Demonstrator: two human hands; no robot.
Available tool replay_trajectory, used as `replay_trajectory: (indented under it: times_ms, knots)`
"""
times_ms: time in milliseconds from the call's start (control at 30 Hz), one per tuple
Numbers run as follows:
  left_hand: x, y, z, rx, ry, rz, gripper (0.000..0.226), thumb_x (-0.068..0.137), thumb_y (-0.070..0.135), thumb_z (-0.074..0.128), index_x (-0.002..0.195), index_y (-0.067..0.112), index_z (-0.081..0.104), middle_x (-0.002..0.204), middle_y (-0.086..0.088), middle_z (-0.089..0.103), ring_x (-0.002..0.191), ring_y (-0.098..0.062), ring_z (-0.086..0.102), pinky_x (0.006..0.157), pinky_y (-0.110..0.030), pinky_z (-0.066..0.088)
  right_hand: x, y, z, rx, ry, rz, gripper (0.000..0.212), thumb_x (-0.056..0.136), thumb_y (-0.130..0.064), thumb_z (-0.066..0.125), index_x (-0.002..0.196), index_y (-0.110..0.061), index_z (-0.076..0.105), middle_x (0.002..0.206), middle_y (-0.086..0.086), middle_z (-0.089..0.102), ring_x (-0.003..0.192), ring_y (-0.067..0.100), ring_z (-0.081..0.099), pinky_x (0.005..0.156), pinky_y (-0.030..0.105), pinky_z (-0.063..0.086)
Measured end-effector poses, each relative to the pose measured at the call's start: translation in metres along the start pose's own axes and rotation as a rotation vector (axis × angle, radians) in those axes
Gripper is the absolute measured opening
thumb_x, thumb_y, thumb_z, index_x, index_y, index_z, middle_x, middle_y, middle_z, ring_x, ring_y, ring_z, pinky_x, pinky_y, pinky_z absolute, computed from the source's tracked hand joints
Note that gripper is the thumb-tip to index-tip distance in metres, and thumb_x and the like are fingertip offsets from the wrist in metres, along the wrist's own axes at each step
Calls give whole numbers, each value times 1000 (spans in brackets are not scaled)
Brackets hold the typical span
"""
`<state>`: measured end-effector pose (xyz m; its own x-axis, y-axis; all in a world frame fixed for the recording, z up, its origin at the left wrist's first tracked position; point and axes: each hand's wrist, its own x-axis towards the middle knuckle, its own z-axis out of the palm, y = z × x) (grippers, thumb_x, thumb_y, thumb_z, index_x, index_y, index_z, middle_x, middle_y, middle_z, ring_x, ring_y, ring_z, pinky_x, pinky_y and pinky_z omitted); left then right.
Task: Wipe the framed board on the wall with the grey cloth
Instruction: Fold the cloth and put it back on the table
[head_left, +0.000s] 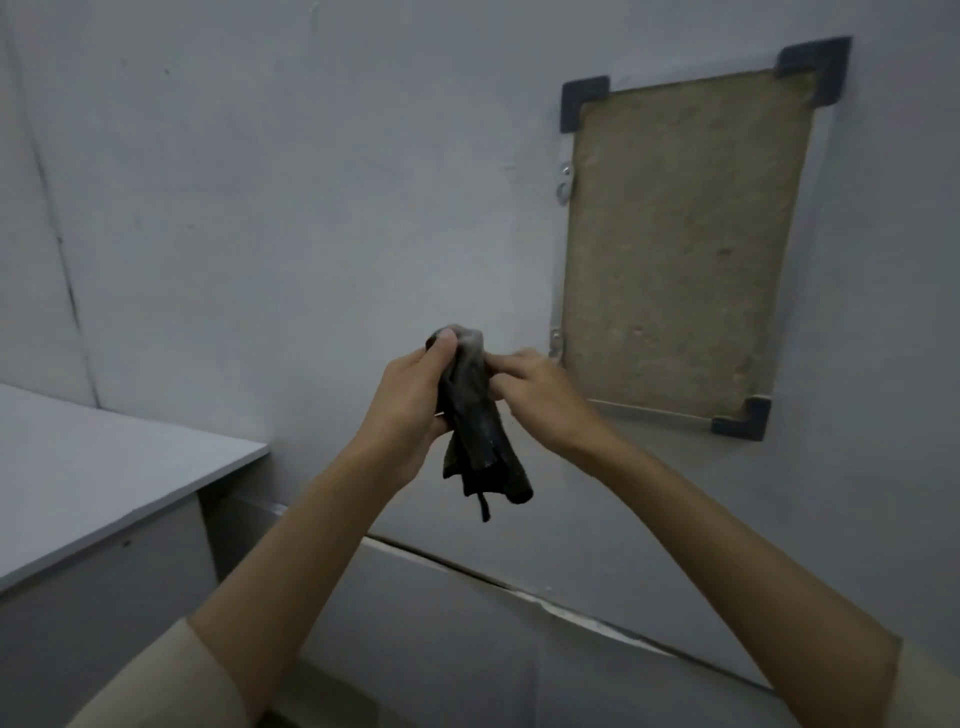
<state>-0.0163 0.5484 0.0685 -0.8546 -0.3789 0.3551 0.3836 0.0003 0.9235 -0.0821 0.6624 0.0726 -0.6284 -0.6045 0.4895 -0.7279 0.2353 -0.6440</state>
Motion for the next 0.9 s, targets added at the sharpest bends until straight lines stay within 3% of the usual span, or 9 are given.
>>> replay_trajectory:
  times_ms: [67,167,233,367,467,567,667,800,900]
  knots:
    - [-2,-8,-15,15,52,-1,24,97,26,41,96,17,64,90,-3,70,72,-10,70,62,-25,57,3,-1,16,143,-102,36,25,90,-19,47,97,-3,65,96,15,61,96,27,59,80,38,48]
    - [-3,-18,-42,57,107,-40,25,97,22,41,99,14,64,93,-7,70,81,-16,69,61,-23,57,8,2,50,240,-164,25,33,86,-45,57,100,-17,67,96,-3,65,87,6,63,64,14,47]
    - [-4,-25,-63,86,137,-76,25,97,20,41,95,15,65,93,-9,70,83,-18,68,58,-23,57,14,4,75,267,-170,36,40,80,-53,60,101,-19,67,94,-8,68,81,3,65,61,11,47]
    - [-4,-33,-111,145,232,-144,24,97,19,40,100,13,63,95,-8,70,87,-19,67,68,-29,57,33,11,122,293,-238,50,33,83,-44,63,102,-18,70,97,-2,71,85,7,66,67,17,51]
    - [-4,-41,-150,194,326,-180,26,98,19,38,107,9,60,102,-15,68,94,-26,65,84,-40,54,48,10,159,321,-299,47,21,82,-35,67,96,-20,71,89,-8,71,79,4,66,60,12,52]
    - [-3,-51,-187,238,423,-197,25,98,18,37,105,10,60,107,-16,66,100,-29,63,92,-45,50,69,9,203,295,-339,82,13,83,-23,62,87,-15,72,87,2,72,82,22,67,72,34,59]
    - [-2,-61,-231,257,541,-214,26,99,18,36,103,11,60,101,-12,67,95,-26,64,88,-43,52,94,5,247,297,-370,99,18,85,-17,55,86,-7,70,92,16,70,87,31,66,77,52,55]
    - [7,-73,-288,316,714,-242,28,98,18,36,86,18,61,96,-12,65,91,-29,60,82,-41,51,135,5,289,253,-348,98,20,87,-11,50,93,-1,67,91,20,68,86,35,64,79,51,55]
    - [21,-84,-328,411,808,-230,24,97,19,37,97,13,61,101,-14,64,92,-30,59,77,-39,50,167,8,312,165,-302,70,17,88,-7,50,86,-3,66,82,15,64,79,26,58,70,31,48]
